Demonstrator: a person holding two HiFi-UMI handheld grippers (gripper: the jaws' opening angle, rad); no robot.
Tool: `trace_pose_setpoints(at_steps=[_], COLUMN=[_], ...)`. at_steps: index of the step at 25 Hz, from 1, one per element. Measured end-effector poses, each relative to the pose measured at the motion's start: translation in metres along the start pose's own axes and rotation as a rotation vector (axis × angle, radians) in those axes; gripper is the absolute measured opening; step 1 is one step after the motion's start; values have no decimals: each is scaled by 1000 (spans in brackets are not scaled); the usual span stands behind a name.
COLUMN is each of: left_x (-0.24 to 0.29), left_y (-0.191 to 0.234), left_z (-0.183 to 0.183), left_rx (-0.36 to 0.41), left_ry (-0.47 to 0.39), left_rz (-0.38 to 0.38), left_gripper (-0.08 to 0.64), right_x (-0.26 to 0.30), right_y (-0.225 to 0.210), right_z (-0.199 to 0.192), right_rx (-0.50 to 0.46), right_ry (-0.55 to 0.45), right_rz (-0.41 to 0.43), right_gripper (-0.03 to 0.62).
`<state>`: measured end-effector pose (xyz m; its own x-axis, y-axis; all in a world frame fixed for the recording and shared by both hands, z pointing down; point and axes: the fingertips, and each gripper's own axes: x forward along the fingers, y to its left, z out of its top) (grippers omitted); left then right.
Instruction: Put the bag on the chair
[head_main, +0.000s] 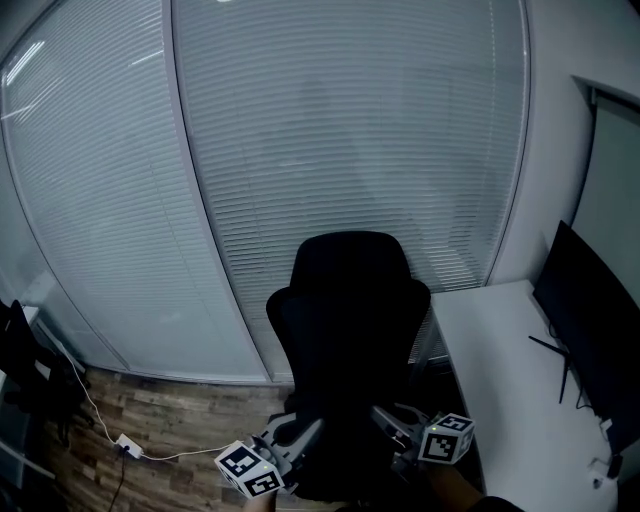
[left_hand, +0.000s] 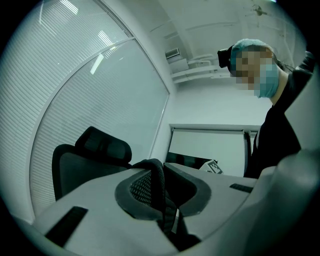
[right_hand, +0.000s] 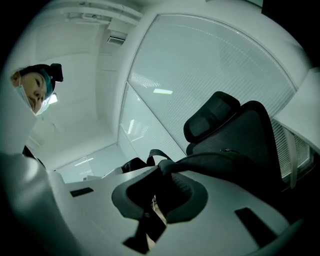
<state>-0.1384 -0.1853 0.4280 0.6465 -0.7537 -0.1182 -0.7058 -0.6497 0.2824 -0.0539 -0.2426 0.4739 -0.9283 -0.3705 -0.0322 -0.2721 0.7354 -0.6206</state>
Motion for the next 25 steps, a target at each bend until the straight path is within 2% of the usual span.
trace_pose_setpoints(at_steps=[11, 25], left_x=[79, 139], left_y=[51, 106], left_z=[-15, -44], left_rx=[-4, -24], left_ry=[5, 26], left_rz=[56, 89], left_gripper=[46, 46], right_x=[12, 23], right_y=[-82, -157], right_z=[38, 47], right_rx=[-18, -8], right_ry=[24, 33], right_rz=[-9, -39], right_gripper=[55, 55])
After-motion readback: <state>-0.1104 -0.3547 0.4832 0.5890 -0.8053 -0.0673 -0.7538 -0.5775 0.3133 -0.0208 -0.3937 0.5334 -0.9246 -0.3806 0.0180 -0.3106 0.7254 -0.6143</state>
